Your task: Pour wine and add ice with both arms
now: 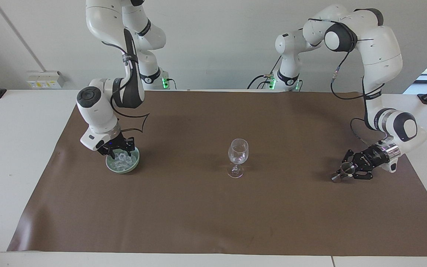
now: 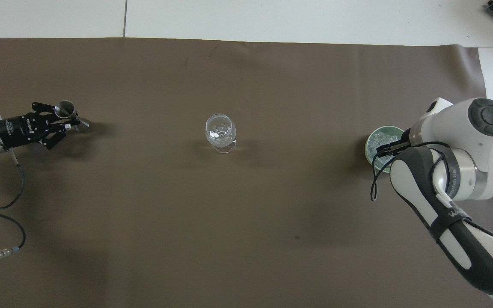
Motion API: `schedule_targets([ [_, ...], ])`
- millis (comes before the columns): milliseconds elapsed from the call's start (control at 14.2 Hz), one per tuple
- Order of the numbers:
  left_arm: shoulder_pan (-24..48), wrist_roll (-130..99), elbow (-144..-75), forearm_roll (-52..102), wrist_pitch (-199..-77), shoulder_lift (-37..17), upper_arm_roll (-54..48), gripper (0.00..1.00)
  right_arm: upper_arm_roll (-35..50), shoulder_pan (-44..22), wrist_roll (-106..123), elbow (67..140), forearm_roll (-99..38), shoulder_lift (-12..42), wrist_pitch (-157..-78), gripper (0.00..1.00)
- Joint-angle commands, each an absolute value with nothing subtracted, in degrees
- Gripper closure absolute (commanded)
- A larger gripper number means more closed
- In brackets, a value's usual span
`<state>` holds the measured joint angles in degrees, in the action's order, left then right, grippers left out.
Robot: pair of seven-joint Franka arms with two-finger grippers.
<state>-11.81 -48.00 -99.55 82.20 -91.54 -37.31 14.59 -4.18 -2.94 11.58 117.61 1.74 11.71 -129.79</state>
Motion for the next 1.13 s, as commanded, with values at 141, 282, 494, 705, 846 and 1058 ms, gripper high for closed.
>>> schedule_targets([
  [141,-13.4,-49.4,-99.3,84.7,-89.3,-38.6,14.6,1.0,-3.9,-2.5,12.2,118.2,3.8,11.8,-130.9,0.37],
  [282,-13.4,-49.4,-99.3,84.7,-89.2,-38.8,14.6,0.71,-3.9,-2.5,12.1,118.2,4.0,11.8,-130.9,0.43],
  [494,-13.4,-49.4,-98.9,84.6,-89.1,-38.8,14.7,0.2,-3.9,-2.5,11.8,118.2,4.0,11.8,-130.9,0.62],
  [705,-13.4,-48.3,-97.7,83.2,-89.2,-38.5,16.0,0.0,-3.8,-2.6,11.0,118.2,4.0,11.8,-130.7,0.66],
  [846,-13.3,-47.0,-97.6,82.9,-89.1,-38.3,16.5,0.0,-3.8,-2.7,10.9,118.0,4.0,11.7,-130.5,0.72],
  [1058,-12.7,-44.1,-94.9,78.3,-88.3,-37.3,18.5,0.0,-3.8,-2.9,10.3,117.7,4.0,11.7,-130.5,0.84],
])
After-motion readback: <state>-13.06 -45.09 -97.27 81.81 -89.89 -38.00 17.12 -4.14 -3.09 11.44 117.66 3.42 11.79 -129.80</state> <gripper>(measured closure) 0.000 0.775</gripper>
